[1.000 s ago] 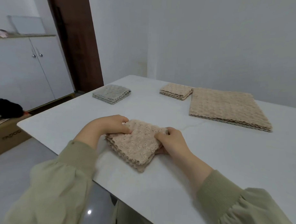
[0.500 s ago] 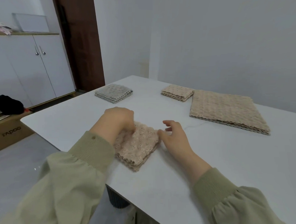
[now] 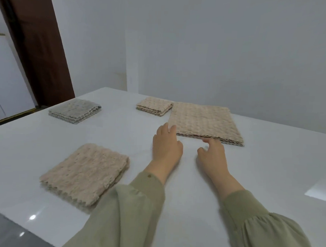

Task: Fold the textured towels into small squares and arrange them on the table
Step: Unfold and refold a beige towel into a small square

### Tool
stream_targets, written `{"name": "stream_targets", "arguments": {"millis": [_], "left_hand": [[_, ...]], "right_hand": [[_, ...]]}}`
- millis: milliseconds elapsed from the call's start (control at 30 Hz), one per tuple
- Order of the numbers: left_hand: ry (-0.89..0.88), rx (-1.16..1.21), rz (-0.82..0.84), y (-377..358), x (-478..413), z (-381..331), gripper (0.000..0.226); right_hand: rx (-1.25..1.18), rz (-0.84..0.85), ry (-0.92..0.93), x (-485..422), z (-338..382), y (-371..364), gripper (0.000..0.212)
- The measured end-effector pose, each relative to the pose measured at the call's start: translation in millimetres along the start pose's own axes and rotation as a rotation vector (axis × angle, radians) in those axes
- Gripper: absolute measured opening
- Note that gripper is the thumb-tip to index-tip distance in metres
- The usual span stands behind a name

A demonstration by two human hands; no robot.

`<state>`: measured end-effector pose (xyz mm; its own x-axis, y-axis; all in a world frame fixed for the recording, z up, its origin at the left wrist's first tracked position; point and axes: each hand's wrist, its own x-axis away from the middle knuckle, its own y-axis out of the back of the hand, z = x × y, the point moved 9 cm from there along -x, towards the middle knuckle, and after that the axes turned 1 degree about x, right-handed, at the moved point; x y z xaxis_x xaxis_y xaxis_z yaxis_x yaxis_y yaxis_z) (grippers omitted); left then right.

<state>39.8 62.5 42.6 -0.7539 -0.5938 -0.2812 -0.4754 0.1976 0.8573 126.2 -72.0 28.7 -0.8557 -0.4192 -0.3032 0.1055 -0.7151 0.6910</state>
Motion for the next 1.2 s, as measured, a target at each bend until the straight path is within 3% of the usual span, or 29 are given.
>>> {"name": "stream_targets", "arguments": {"millis": [100, 333, 600, 900, 1100, 1200], "left_hand": [[0.006, -0.062, 0.076, -31, -12, 2, 0.057], [-0.117, -0.055, 0.082, -44, -42, -8, 0.057], [-0.098, 0.06, -0.061, -34, -67, 6, 0.035], [0.032, 0.075, -0.2, -18, -77, 23, 0.017], [0.15, 0.092, -0.159, -19, -76, 35, 0.021], [0.2, 0.216, -0.235, -7, -70, 33, 0.017]], "right_hand": [[0.11, -0.017, 0.044, -12, -3, -1, 0.038], [0.221, -0.098, 0.139, -39, 0, 1, 0.041], [0.368, -0.038, 0.041, -59, -27, -5, 0.043], [0.416, -0.198, -0.021, -86, -41, 21, 0.022], [0.497, -0.233, -0.175, -88, -65, 35, 0.031], [0.38, -0.345, -0.082, -86, -54, 41, 0.025]]}}
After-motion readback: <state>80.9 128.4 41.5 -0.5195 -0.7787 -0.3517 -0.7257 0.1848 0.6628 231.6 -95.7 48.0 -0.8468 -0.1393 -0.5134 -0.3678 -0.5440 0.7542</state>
